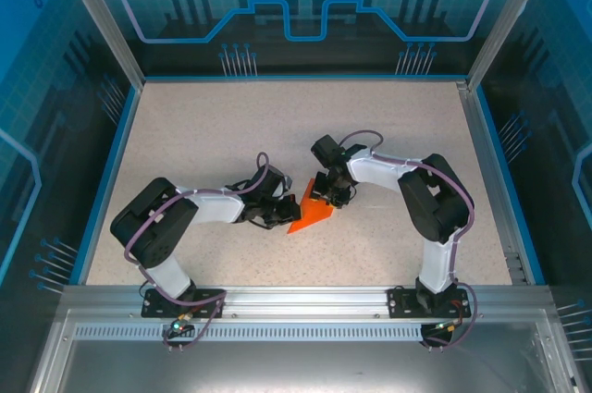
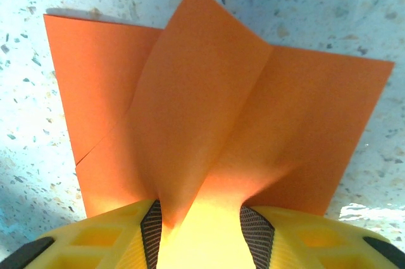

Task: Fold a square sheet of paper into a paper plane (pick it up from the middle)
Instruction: Fourth fold the wing at the center of the table.

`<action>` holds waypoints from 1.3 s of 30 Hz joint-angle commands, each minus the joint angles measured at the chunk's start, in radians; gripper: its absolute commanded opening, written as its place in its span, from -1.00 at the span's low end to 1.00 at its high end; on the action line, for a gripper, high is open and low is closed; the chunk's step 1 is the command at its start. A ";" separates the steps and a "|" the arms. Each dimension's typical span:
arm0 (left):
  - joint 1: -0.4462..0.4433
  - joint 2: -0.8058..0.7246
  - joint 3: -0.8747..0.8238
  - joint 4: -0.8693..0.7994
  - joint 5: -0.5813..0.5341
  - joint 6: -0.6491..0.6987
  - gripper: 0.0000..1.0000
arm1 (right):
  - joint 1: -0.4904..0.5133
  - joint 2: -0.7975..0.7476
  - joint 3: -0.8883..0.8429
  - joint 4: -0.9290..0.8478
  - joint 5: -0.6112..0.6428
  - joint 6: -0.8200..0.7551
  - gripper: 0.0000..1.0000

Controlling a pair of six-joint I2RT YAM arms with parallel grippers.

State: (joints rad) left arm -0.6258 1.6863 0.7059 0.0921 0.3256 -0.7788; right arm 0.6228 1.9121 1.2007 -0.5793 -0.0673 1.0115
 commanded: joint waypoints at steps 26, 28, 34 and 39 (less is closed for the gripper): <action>0.000 0.027 -0.023 -0.175 -0.092 0.025 -1.00 | 0.025 -0.347 -0.295 0.363 -0.182 -0.231 -0.81; -0.001 0.028 -0.025 -0.175 -0.093 0.024 -1.00 | 0.036 -0.326 -0.314 0.418 -0.194 -0.220 -0.92; 0.000 0.029 -0.029 -0.175 -0.099 0.023 -1.00 | 0.070 -0.249 -0.316 0.519 -0.220 -0.208 -1.00; 0.000 0.029 -0.029 -0.175 -0.101 0.018 -1.00 | 0.075 -0.198 -0.316 0.526 -0.204 -0.192 -1.00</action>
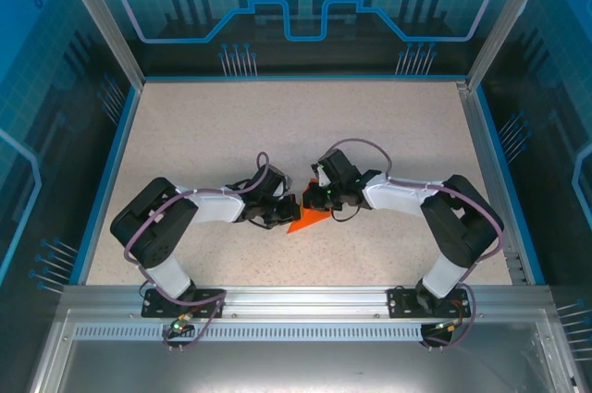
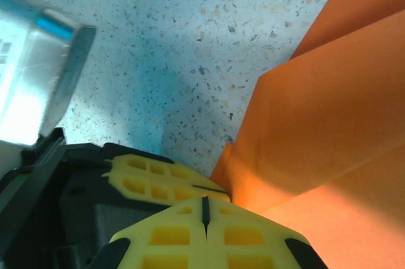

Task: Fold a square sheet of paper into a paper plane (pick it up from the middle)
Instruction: Fourth fold the wing at the center of the table.

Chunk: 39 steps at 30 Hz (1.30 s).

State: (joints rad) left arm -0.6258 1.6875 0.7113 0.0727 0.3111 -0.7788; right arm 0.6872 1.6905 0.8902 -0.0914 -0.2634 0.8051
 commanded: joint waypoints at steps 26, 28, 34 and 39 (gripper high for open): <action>0.000 0.041 -0.048 -0.168 -0.089 0.020 -1.00 | -0.088 0.077 -0.076 0.065 0.029 0.010 -1.00; -0.001 0.040 -0.052 -0.165 -0.088 0.019 -1.00 | -0.101 0.069 -0.075 0.065 0.026 -0.002 -1.00; -0.005 0.044 -0.048 -0.163 -0.085 0.019 -1.00 | -0.053 0.004 -0.058 0.055 0.021 -0.035 -1.00; -0.008 0.042 -0.044 -0.162 -0.085 0.018 -1.00 | -0.011 -0.003 -0.049 0.070 -0.006 -0.026 -1.00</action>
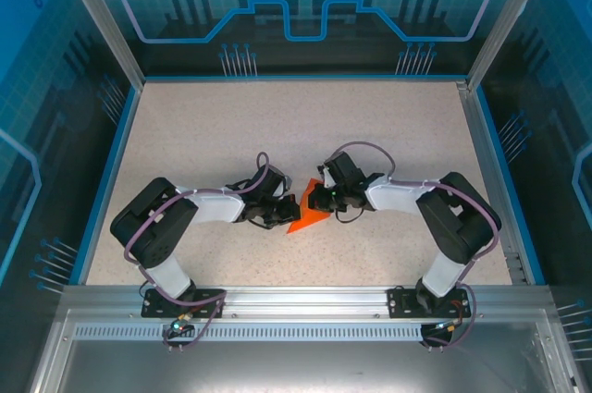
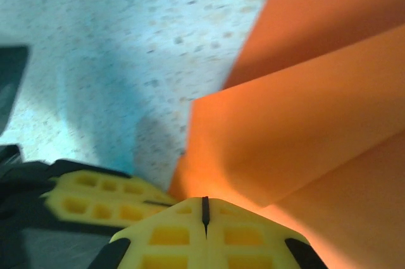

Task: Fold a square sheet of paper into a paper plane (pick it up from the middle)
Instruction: Fourth fold the wing at the center of the table.

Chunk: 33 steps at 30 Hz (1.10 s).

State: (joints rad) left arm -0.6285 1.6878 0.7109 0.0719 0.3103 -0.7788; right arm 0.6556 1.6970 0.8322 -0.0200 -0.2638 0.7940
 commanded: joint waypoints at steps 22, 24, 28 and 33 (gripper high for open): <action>-0.005 0.047 -0.059 -0.170 -0.092 0.015 -1.00 | -0.102 0.106 0.033 -0.034 0.011 -0.058 -1.00; -0.005 0.049 -0.061 -0.166 -0.093 0.013 -1.00 | -0.121 0.095 0.036 -0.038 0.002 -0.061 -1.00; -0.005 0.055 -0.057 -0.163 -0.091 0.013 -1.00 | -0.096 0.045 0.041 -0.061 -0.002 -0.078 -1.00; -0.006 0.059 -0.052 -0.162 -0.088 0.013 -1.00 | -0.024 0.039 0.096 -0.065 -0.007 -0.068 -1.00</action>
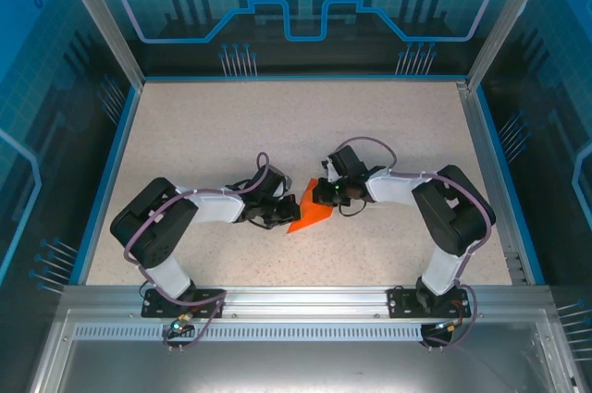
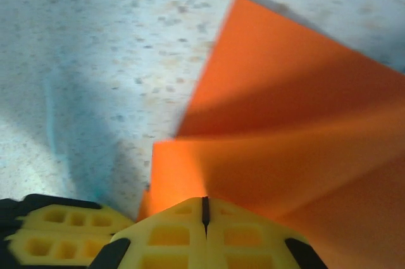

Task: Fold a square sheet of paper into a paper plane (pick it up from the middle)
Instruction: Fourth fold the wing at the center of the table.

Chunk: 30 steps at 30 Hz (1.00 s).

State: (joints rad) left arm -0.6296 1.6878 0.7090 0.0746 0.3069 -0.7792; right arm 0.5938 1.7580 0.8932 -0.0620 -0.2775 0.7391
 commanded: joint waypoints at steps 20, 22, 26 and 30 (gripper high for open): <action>-0.005 0.056 -0.051 -0.177 -0.080 0.015 -1.00 | -0.059 0.099 0.071 -0.068 0.062 -0.058 -1.00; -0.005 0.054 -0.051 -0.182 -0.082 0.018 -1.00 | -0.095 0.110 0.071 -0.064 0.056 -0.061 -1.00; -0.005 0.045 -0.052 -0.185 -0.083 0.018 -1.00 | -0.161 0.123 0.073 -0.048 0.040 -0.073 -1.00; -0.006 0.040 -0.054 -0.188 -0.084 0.024 -1.00 | -0.219 0.146 0.080 -0.017 0.017 -0.095 -1.00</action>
State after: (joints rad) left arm -0.6308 1.6878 0.7090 0.0757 0.3042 -0.7788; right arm 0.4461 1.8576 0.9577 -0.0856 -0.3508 0.6857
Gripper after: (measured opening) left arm 0.050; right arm 0.042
